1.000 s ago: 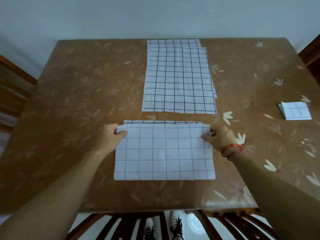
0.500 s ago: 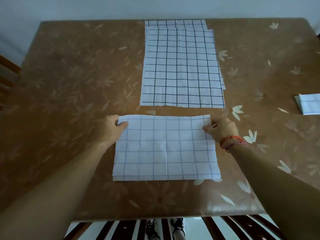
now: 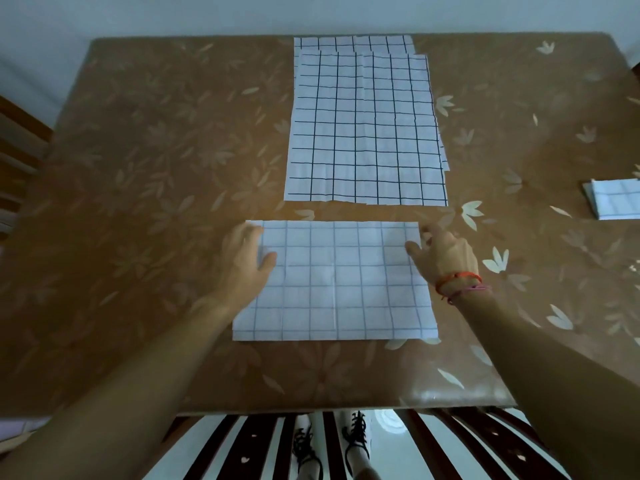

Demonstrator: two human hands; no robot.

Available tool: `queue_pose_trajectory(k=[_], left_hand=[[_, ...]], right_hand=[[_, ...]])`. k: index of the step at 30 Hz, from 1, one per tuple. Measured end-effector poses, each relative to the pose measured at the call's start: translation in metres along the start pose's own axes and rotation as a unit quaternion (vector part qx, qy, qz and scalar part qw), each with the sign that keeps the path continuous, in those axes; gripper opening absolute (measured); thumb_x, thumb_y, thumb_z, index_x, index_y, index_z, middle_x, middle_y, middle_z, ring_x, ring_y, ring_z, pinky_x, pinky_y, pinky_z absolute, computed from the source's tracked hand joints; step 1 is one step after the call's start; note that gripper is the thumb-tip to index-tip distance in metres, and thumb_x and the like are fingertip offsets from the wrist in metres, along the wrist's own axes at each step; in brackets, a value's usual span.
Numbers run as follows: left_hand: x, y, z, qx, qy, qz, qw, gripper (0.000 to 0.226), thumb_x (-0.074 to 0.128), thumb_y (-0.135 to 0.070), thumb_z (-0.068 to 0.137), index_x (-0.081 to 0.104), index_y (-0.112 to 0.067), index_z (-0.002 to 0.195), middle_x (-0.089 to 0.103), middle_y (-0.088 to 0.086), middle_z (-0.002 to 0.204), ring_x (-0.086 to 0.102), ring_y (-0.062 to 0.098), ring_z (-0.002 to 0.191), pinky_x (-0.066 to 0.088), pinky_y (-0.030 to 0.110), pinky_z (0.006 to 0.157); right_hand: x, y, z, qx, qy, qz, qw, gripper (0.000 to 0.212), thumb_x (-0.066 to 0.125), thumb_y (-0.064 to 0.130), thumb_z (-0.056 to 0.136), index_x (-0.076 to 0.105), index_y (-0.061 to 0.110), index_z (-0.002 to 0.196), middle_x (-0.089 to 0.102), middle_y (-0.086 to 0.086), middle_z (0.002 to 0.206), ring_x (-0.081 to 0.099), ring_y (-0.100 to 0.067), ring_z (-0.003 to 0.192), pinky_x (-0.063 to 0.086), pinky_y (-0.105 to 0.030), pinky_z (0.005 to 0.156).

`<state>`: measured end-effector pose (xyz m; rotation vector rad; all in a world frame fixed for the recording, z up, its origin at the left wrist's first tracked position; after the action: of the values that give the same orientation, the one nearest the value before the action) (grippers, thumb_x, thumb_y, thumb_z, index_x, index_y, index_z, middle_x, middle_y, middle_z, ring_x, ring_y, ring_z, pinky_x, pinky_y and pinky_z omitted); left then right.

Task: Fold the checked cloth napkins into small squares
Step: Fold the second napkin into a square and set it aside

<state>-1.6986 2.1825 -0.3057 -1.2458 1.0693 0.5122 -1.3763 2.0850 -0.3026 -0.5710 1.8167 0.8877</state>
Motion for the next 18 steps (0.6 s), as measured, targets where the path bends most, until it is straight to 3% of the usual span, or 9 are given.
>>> queue_pose_trajectory(k=[4,8,10,12,16,18], left_hand=[[0.032,-0.024,-0.062,0.093,0.084,0.047,0.991,0.051,0.045,-0.032,0.098,0.045,-0.005,0.141,0.036,0.012,0.152,0.028,0.026,0.143,0.026,0.039,0.116],[0.060,-0.041,-0.116,0.180,0.091,0.089,0.976,0.053,0.039,-0.029,0.099,0.040,-0.002,0.144,0.031,0.013,0.156,0.023,0.022,0.146,0.023,0.040,0.119],[0.068,-0.045,-0.133,0.196,0.099,0.106,0.970,0.053,0.038,-0.027,0.099,0.040,0.000,0.144,0.031,0.015,0.155,0.022,0.024,0.147,0.017,0.037,0.120],[0.072,-0.047,-0.145,0.203,0.107,0.120,0.966,0.053,0.033,-0.027,0.100,0.038,0.002,0.144,0.031,0.016,0.155,0.021,0.025,0.147,0.013,0.038,0.119],[0.079,-0.040,-0.158,0.190,0.138,0.158,0.959,0.057,0.024,-0.033,0.102,0.029,0.001,0.148,0.023,0.016,0.158,0.013,0.025,0.149,0.019,0.042,0.119],[0.081,-0.037,-0.161,0.177,0.148,0.171,0.958,0.060,0.023,-0.037,0.103,0.029,0.000,0.148,0.024,0.016,0.157,0.016,0.026,0.148,0.021,0.043,0.119]], right_hand=[[0.019,0.023,-0.050,-0.132,0.005,-0.008,0.991,0.043,0.055,0.036,0.089,0.054,0.017,0.128,0.055,-0.010,0.124,0.056,-0.029,0.109,0.053,-0.042,0.086],[0.053,0.038,-0.115,-0.287,0.002,-0.028,0.957,0.046,0.050,0.026,0.082,0.058,0.006,0.123,0.057,-0.019,0.128,0.058,-0.036,0.114,0.055,-0.046,0.084],[0.069,0.045,-0.146,-0.331,0.040,-0.050,0.942,0.052,0.042,0.031,0.085,0.056,0.003,0.126,0.052,-0.022,0.135,0.053,-0.036,0.123,0.054,-0.048,0.087],[0.079,0.051,-0.172,-0.360,0.079,-0.074,0.926,0.061,0.028,0.042,0.092,0.052,0.002,0.132,0.046,-0.019,0.141,0.043,-0.032,0.133,0.047,-0.046,0.099],[0.093,0.049,-0.192,-0.364,0.112,-0.121,0.916,0.065,0.006,0.037,0.099,0.039,0.001,0.141,0.035,-0.017,0.149,0.029,-0.030,0.141,0.038,-0.046,0.108],[0.100,0.045,-0.194,-0.344,0.133,-0.138,0.919,0.060,0.014,0.035,0.099,0.037,0.000,0.142,0.031,-0.018,0.151,0.025,-0.031,0.143,0.037,-0.048,0.108]])
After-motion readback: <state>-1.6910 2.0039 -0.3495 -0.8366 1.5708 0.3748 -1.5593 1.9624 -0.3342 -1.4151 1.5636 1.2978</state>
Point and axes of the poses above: each hand's wrist, its own z-axis towards the middle knuckle, its own x-axis out of the palm, y = z × x, the point moved 3 cm from there along z, towards the middle knuckle
